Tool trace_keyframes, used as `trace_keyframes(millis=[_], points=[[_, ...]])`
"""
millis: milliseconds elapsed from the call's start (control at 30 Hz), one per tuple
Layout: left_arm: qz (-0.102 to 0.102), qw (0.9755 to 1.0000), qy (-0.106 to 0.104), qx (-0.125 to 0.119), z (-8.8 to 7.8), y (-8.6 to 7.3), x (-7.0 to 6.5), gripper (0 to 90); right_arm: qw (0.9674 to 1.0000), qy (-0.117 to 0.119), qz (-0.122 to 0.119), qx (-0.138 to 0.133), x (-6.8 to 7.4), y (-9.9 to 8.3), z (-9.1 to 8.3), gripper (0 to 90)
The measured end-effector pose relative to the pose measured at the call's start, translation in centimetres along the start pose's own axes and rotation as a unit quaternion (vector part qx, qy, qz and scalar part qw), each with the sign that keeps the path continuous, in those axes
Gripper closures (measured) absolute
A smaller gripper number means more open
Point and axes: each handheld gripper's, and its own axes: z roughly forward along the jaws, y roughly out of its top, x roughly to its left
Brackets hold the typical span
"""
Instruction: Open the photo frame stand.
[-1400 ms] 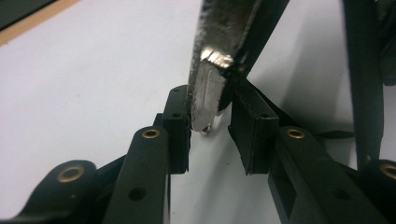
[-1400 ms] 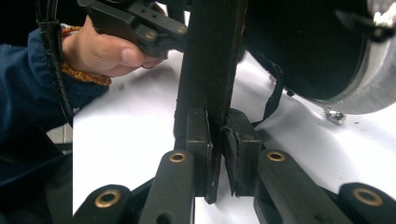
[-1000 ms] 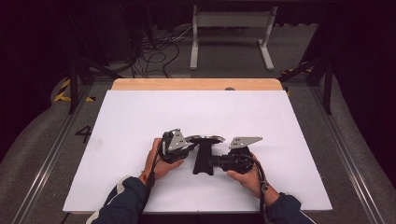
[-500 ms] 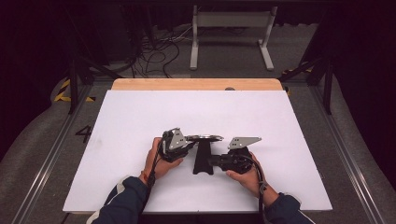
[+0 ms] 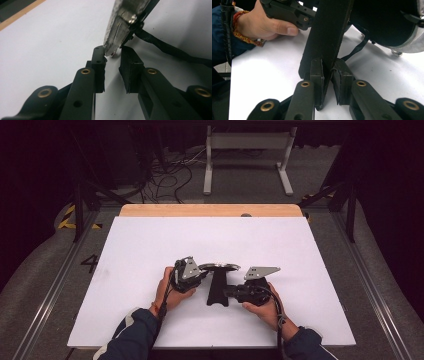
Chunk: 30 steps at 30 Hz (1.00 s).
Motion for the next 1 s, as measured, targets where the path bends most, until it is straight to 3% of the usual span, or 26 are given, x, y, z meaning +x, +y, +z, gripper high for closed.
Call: trace_keyframes(millis=[300, 500, 733, 833, 1000], points=[[-0.008, 0.9998, -0.012, -0.012, -0.4, -0.2, 0.4, 74.8, 0.9999, -0.013, -0.003, -0.007, 0.1, -0.1, -0.7, 77.5], [-0.003, 0.9996, -0.019, -0.022, -1.2, -0.3, 0.9, 71.4, 0.9989, -0.037, -0.013, -0.026, 0.0, 0.0, -1.9, 75.8], [0.004, 0.9996, -0.027, -0.012, -1.9, -0.6, 1.1, 65.5, 0.995, -0.068, -0.04, -0.061, 0.3, 0.2, -3.7, 76.4], [0.009, 0.9996, -0.02, -0.019, -2.5, -0.5, 1.3, 62.2, 0.9927, -0.082, -0.048, -0.074, 0.4, 0.3, -4.2, 77.1], [0.0, 0.9989, -0.026, -0.04, -4.1, -0.2, 1.8, 55.4, 0.9894, -0.096, -0.06, -0.092, 1.1, 0.6, -4.8, 80.3]])
